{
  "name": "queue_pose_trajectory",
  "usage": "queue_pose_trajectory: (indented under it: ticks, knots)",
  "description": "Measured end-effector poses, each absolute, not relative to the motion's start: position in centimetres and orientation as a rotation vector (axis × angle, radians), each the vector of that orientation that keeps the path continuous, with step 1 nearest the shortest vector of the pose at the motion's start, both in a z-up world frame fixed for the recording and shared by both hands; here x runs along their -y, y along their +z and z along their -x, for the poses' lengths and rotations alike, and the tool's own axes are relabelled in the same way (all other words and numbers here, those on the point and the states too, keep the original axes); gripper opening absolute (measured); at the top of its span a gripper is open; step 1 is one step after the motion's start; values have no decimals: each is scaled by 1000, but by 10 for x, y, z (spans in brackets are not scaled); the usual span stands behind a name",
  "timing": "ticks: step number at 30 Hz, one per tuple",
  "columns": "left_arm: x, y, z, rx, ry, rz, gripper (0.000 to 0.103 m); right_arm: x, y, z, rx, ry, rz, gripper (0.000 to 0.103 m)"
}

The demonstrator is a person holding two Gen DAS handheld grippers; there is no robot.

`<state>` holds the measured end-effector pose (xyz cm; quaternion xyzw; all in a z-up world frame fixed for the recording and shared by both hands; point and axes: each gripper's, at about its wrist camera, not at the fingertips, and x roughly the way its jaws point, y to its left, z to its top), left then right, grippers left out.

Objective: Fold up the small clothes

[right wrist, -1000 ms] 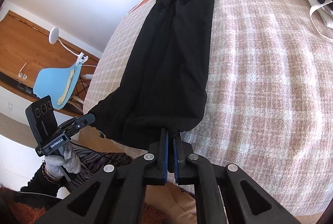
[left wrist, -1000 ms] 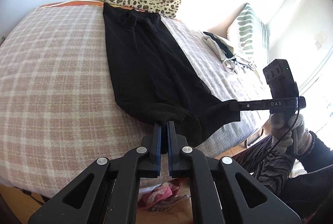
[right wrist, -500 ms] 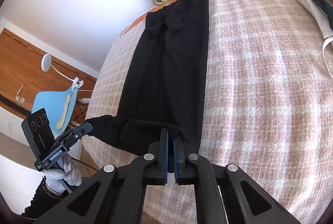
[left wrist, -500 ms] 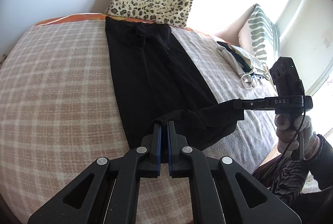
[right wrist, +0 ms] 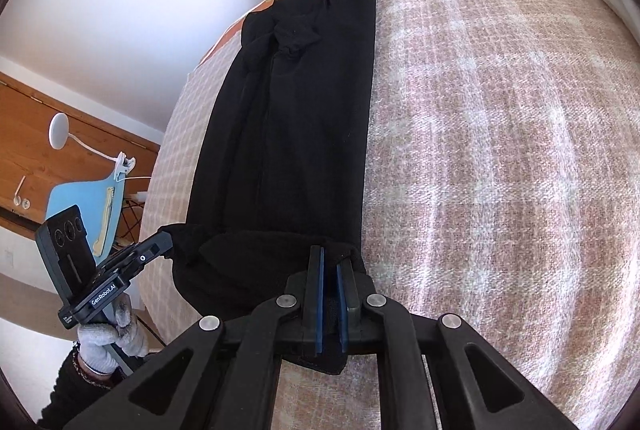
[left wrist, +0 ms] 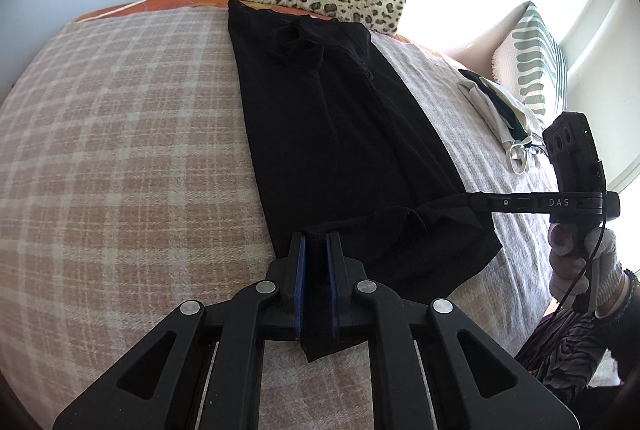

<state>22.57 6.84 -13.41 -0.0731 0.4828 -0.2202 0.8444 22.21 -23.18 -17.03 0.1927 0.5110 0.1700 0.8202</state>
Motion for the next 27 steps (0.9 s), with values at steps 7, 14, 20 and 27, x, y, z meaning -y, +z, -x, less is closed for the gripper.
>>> queue_pose_trajectory:
  ticks: [7,14,20,27]
  knots:
    - [-84,-112,-193,-933,-547,176,16,213,-133,-187,-927,415,-167,27]
    - [-53,-139,-182,-1040,-638,83,16,178,-157,-183,-1025,565,-83,17]
    - [-53,-149,-206,-1072,-603,111,16,167,-168,-196,-1079,560,-43,14]
    - [-66,-133,-244,-985,-505,193,16,189,-148,-226,-955,417,-73,20]
